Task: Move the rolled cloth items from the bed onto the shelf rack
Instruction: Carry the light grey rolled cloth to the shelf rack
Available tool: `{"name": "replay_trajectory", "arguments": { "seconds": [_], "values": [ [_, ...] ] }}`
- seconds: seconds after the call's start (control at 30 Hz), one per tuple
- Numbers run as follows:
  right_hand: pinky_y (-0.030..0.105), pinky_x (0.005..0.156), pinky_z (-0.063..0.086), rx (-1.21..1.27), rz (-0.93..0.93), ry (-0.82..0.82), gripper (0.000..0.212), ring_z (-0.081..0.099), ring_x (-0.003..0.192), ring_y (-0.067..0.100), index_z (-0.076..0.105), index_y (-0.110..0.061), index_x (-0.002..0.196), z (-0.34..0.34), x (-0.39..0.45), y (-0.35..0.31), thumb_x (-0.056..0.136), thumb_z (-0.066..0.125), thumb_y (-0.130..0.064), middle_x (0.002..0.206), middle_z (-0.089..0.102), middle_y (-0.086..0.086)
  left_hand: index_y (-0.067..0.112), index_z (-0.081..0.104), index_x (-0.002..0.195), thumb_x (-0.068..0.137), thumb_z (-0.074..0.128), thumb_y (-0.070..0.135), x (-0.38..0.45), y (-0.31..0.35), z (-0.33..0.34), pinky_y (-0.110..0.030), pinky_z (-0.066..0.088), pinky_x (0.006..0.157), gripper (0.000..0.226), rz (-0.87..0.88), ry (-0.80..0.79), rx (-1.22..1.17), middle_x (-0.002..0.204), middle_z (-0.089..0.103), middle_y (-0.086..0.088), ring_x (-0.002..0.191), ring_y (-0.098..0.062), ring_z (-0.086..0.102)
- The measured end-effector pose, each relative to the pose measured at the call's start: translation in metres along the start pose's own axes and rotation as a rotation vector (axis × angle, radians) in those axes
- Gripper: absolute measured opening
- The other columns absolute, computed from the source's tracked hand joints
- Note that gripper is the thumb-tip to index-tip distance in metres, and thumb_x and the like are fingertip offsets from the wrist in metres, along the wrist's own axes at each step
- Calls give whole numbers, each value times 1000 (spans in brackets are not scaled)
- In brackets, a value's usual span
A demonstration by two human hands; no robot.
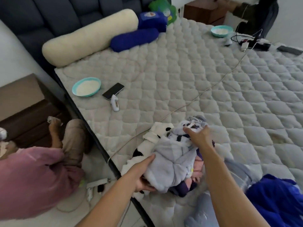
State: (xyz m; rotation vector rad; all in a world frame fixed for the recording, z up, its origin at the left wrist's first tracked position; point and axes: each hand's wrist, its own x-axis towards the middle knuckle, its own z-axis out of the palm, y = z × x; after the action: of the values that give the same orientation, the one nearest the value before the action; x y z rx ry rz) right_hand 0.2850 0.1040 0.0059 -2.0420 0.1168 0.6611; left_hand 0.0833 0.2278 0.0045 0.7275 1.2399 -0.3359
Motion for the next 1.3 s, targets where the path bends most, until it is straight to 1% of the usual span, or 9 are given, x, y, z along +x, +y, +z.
{"name": "replay_trajectory", "arguments": {
  "seconds": [0.17, 0.3, 0.37, 0.4, 0.6, 0.83, 1.0, 1.2, 1.3],
  "values": [
    [48, 102, 42, 165, 157, 72, 111, 43, 128, 39, 10, -7, 149, -8, -3, 10, 69, 76, -49, 143, 40, 22, 8, 61, 104, 75, 76, 45, -6, 1, 12, -49, 57, 65, 50, 29, -5, 4, 102, 67, -17, 91, -35, 65],
    [49, 102, 43, 178, 115, 115, 106, 45, 125, 39, 13, -7, 148, 5, 1, 12, 71, 75, -43, 142, 42, 21, 9, 62, 109, 77, 75, 42, -13, -4, 6, -53, 53, 91, 47, 45, 13, -3, 108, 69, -17, 101, -35, 65],
    [48, 102, 43, 192, 78, -111, 102, 46, 124, 38, 16, -6, 147, 30, -15, -4, 71, 75, -41, 141, 43, 21, 11, 62, 112, 77, 75, 44, -30, -21, -11, -52, 49, 99, 50, 131, 134, -158, 112, 69, -16, 105, -34, 65],
    [48, 102, 43, 196, 58, -118, 99, 47, 122, 38, 19, -6, 146, 29, -17, -5, 71, 75, -40, 139, 44, 21, 12, 63, 113, 76, 75, 46, -28, -23, -11, -50, 49, 99, 53, 128, 128, -143, 113, 70, -16, 106, -34, 65],
    [45, 104, 42, 331, -24, 6, 100, 47, 125, 35, 17, -14, 149, 28, -21, 3, 71, 77, -32, 140, 45, 16, 13, 68, 107, 80, 71, 45, -35, -13, -7, -39, 56, 81, 42, 181, 103, -45, 98, 75, -9, 95, -26, 69],
    [49, 99, 47, 401, -184, -54, 96, 55, 115, 27, 31, -21, 139, 48, -69, -28, 58, 77, -43, 131, 53, 7, 15, 72, 106, 79, 71, 46, -60, -14, -43, -33, 56, 71, 42, 327, 112, -111, 100, 77, -7, 94, -23, 71],
    [48, 97, 50, 317, -430, -236, 94, 59, 111, 24, 36, -19, 134, 107, -151, -70, 54, 78, -46, 125, 58, 5, 15, 72, 112, 81, 70, 46, -101, -48, -123, -34, 56, 81, 44, 504, 146, -332, 107, 76, -8, 102, -26, 70],
    [43, 109, 41, 151, -850, -603, 94, 48, 127, 21, 28, -15, 143, 205, -324, -96, 67, 80, -34, 141, 46, 5, 17, 67, 119, 89, 60, 41, -175, -161, -245, -40, 51, 98, 39, 814, 236, -665, 118, 72, -6, 112, -24, 65],
    [39, 110, 39, 53, -1029, -852, 96, 45, 130, 19, 25, -18, 145, 248, -433, -87, 68, 80, -34, 144, 43, 3, 18, 63, 126, 88, 60, 41, -209, -242, -302, -33, 57, 87, 44, 945, 289, -769, 123, 70, -4, 115, -22, 65]
  ]
}}
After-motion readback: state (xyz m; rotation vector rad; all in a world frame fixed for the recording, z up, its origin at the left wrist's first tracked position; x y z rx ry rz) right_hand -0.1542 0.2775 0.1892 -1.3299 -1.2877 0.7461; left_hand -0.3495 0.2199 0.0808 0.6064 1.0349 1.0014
